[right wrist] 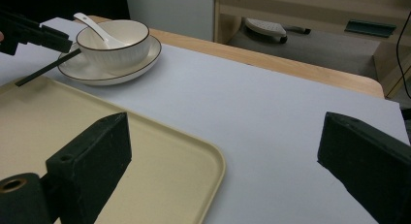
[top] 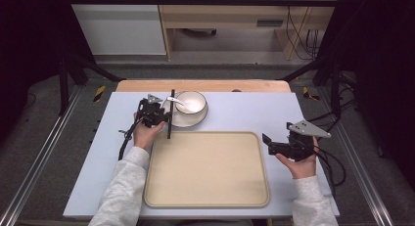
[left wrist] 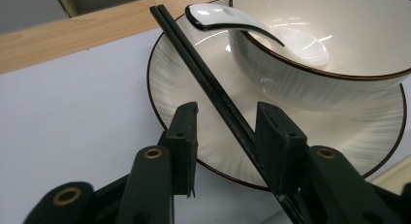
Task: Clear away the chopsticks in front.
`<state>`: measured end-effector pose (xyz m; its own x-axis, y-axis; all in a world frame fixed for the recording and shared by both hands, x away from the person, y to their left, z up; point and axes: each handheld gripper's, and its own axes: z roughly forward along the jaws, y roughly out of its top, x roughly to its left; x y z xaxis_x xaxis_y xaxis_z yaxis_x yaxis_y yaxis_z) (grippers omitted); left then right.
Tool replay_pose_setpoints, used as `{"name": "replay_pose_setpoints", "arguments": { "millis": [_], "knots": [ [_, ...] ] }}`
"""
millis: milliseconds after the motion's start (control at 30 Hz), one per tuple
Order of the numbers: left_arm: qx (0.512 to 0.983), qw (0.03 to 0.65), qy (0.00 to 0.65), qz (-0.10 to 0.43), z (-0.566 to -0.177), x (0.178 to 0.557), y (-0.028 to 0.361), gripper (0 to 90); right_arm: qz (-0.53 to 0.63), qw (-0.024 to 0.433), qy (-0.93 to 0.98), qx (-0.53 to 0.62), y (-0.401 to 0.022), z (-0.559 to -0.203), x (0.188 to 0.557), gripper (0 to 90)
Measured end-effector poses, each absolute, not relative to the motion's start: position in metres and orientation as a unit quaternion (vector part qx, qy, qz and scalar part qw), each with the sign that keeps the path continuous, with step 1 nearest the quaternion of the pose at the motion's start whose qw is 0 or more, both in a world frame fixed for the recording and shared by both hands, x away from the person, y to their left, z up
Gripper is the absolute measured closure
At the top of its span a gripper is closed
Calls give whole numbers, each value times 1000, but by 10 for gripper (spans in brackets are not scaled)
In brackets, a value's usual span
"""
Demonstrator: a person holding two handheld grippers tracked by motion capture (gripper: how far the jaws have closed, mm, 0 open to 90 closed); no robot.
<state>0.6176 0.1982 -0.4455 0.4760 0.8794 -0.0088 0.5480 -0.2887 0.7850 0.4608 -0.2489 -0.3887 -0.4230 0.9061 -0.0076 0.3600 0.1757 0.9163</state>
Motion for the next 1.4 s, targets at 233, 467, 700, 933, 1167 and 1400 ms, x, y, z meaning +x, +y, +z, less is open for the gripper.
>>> {"name": "replay_pose_setpoints", "arguments": {
  "millis": [233, 467, 700, 933, 1167, 1400],
  "knots": [
    [773, 372, 466, 215, -450, 620, 197, 700, 459, 295, 709, 447, -248, -389, 461, 54],
    [774, 371, 467, 211, -453, 621, 195, 785, 460, 295, 708, 447, -248, -389, 461, 55],
    [768, 373, 473, 217, -452, 621, 194, 827, 460, 295, 709, 446, -248, -389, 461, 55],
    [768, 373, 472, 220, -451, 621, 194, 795, 459, 295, 709, 447, -248, -389, 461, 55],
    [770, 362, 473, 229, -449, 629, 195, 751, 459, 295, 709, 447, -248, -389, 461, 55],
    [775, 356, 465, 236, -446, 635, 188, 755, 460, 297, 708, 447, -249, -388, 460, 56]
  ]
}}
